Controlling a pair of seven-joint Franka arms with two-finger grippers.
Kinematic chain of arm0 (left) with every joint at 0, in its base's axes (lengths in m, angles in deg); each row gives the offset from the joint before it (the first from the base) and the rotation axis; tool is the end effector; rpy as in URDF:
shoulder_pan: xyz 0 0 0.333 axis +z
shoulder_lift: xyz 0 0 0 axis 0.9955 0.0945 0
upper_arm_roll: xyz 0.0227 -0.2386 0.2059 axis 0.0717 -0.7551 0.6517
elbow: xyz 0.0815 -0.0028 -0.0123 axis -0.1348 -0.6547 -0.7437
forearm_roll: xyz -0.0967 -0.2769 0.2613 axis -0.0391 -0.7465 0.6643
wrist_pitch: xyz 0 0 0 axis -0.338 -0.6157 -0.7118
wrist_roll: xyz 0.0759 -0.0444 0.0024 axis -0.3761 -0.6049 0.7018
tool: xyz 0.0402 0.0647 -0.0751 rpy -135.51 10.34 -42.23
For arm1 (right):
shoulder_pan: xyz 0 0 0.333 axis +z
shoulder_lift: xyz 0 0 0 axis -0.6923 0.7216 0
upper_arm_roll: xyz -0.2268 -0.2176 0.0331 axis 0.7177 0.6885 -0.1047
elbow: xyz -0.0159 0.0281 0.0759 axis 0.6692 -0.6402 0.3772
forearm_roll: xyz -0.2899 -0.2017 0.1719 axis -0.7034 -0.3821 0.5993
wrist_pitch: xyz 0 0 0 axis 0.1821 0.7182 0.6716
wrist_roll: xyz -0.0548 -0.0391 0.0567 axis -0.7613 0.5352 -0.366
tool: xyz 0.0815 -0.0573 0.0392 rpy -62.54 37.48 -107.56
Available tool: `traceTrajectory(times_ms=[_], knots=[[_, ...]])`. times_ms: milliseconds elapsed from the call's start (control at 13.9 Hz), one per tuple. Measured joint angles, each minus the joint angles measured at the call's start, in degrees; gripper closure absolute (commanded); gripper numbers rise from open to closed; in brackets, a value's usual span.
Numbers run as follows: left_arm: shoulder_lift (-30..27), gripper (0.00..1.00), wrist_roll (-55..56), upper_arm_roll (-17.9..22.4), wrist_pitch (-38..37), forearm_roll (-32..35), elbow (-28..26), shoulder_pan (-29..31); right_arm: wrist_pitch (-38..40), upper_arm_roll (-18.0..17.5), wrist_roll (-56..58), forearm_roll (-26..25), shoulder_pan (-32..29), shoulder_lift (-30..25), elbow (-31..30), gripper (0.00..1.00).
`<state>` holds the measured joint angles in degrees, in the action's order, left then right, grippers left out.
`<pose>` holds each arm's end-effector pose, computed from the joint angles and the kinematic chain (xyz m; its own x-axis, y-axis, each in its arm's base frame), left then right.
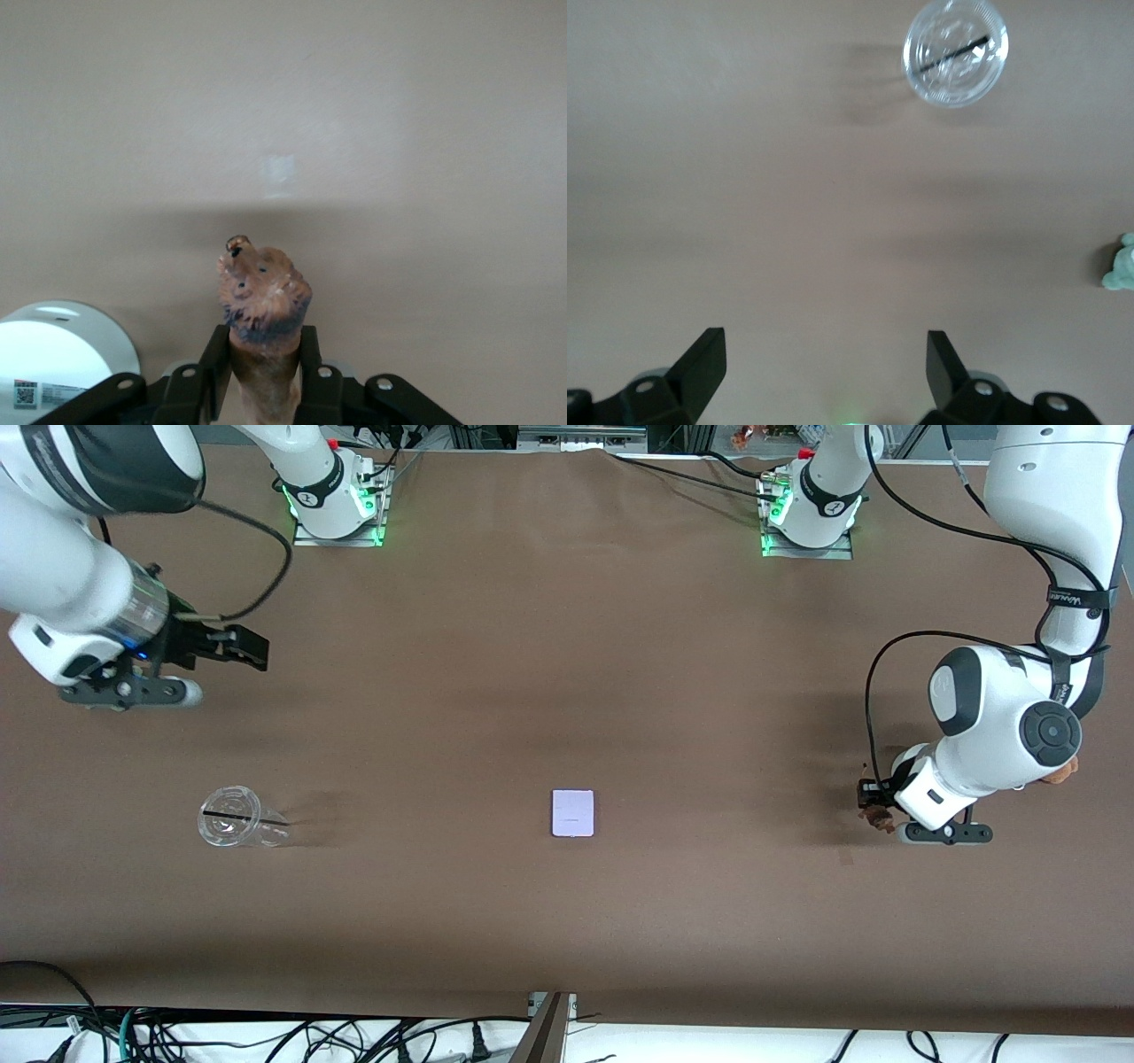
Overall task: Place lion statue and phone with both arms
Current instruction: 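Lower the lion beside the container while the right gripper reaches the phone, then lower the right gripper onto the white phone and grasp it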
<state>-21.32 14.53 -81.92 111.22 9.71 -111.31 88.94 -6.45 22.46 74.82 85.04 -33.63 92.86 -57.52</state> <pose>0.6455 0.0145 0.2648 0.9999 0.0142 -0.0072 0.0146 -0.9983 0.0562 0.5815 0.1026 0.5247 0.9848 0.0007 -0.1738 0.0064 -0.9995 0.0324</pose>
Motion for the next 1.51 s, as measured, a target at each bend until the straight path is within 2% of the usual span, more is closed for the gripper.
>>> traceTrajectory(times_ms=[215, 359, 503, 790, 1005, 1292, 1508], knots=[[-0.39, 1.00, -4.43, 0.00, 5.31, 0.00, -5.48, 2.51, -2.63, -0.18, 0.46, 1.75, 1.10, 4.08, 0.13, 0.00], [-0.56, 1.00, -8.07, 0.01, 9.03, 0.00, -8.31, 5.17, -9.66, -0.45, 0.08, 6.49, 3.91, 6.67, 0.14, 0.00], [-0.63, 1.00, -9.41, -0.06, 10.57, 0.00, -9.95, 6.78, -17.86, -0.72, -3.80, 8.35, 7.64, 10.74, 0.15, 0.00], [-0.88, 1.00, -9.46, -0.72, 11.45, 0.00, -11.07, 6.97, -28.17, -0.91, -12.38, 8.46, 14.07, 19.41, 2.10, 0.00], [-1.05, 1.00, -9.20, -1.29, 11.50, -0.01, -11.22, 6.96, -31.17, -0.99, -18.75, 8.60, 17.66, 22.82, 4.39, 0.00], [-1.09, 1.00, -7.07, -2.78, 11.52, -0.98, -11.98, 6.95, -42.53, -0.98, -26.56, 8.59, 23.29, 28.31, 5.13, 0.00], [-1.10, 1.00, -6.92, -3.23, 11.53, -1.70, -12.38, 6.96, -44.89, -0.65, -31.90, 5.71, 26.40, 35.02, 10.17, 0.00]])
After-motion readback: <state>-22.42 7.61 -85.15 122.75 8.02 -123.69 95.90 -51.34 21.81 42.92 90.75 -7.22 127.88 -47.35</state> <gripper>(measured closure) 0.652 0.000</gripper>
